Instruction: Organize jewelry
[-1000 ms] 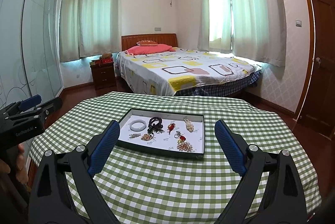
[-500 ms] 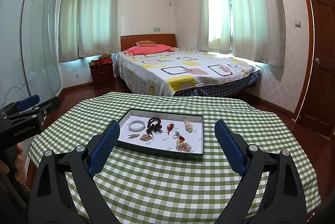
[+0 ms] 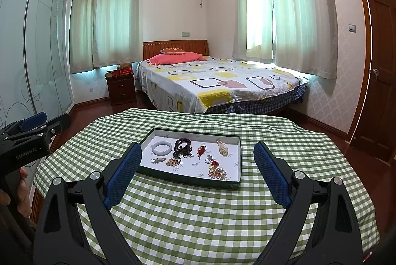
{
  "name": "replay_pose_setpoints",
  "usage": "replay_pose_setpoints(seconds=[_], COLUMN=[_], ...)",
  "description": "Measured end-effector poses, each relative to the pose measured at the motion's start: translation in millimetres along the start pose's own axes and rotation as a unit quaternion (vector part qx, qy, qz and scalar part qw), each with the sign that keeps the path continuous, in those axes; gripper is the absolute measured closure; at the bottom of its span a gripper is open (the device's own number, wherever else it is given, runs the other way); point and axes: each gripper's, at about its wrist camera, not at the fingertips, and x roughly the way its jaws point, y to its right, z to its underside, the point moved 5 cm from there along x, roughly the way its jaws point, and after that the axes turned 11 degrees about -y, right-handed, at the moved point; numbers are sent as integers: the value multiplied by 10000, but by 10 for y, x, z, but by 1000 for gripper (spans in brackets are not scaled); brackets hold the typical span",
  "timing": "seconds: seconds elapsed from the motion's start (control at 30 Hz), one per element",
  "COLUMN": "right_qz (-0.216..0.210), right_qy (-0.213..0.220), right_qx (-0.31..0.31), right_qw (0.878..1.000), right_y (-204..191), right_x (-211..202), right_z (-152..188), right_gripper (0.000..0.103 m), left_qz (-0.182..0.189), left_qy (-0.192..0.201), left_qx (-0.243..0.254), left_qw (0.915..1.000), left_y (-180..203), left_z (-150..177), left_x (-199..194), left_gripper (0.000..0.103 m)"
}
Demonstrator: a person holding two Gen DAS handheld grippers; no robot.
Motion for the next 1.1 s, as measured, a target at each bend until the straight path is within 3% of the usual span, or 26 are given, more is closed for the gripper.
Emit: replay_pose_setpoints(seconds=[1.1], right_qz=[-6], right_qy=[-29], right_qx=[6], right_qw=[10000], right_y=[-40], right_x=[43], right_z=[18], right_gripper=[13], left_qz=[-59], left_qy=[-26], left_qx=[290], left_qw=[9996], left_y=[141], left_z=[18], left_x=[23], left_gripper=[18])
